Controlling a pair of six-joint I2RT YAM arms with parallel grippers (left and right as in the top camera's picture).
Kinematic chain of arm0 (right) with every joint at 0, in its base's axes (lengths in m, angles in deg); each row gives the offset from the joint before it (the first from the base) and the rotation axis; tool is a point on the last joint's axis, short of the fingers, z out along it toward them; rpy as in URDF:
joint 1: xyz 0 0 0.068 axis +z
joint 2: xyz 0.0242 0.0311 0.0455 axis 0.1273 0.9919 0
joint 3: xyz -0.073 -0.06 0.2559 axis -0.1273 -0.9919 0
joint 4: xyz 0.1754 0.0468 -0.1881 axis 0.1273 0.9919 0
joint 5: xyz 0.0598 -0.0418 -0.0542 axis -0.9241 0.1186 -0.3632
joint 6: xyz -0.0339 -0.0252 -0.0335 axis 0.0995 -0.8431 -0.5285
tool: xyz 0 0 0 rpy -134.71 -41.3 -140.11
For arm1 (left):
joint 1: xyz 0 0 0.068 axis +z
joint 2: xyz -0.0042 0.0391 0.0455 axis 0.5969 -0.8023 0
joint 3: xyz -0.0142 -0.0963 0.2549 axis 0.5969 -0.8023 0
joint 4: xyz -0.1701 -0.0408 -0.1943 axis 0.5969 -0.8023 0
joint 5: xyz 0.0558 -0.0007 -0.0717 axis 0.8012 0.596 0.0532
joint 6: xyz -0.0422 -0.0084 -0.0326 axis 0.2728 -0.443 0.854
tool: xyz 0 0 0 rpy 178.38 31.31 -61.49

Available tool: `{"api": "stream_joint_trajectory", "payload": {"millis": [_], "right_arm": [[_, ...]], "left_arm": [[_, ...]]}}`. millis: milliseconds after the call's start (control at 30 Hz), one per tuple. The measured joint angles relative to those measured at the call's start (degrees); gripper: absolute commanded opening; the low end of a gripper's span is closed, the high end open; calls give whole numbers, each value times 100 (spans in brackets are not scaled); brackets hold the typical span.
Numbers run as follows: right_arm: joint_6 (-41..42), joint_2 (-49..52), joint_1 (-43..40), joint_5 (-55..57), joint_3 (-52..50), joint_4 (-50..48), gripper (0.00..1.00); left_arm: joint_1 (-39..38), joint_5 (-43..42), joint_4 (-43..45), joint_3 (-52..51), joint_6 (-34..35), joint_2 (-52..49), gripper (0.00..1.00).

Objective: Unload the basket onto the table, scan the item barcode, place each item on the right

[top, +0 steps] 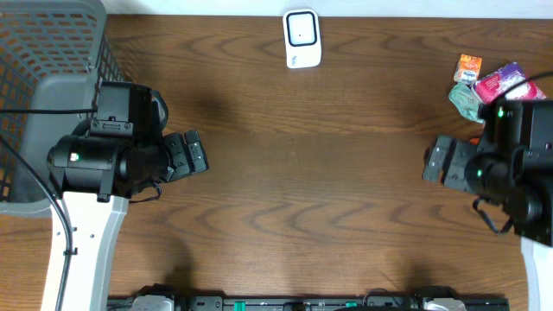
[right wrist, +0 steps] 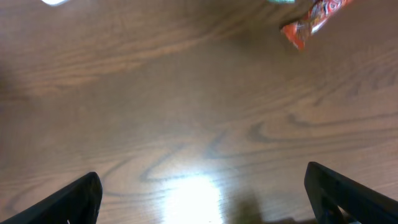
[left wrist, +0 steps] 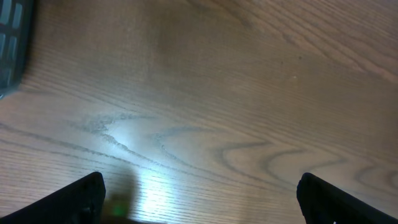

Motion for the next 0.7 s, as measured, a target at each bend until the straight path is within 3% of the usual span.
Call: {"api": "stream_joint_trajectory", "payload": {"millis": [700], "right_arm": [[308, -2610, 0, 28, -1414, 0, 99]], "left_arm": [[0, 0, -4, 0, -2, 0, 98]]}}
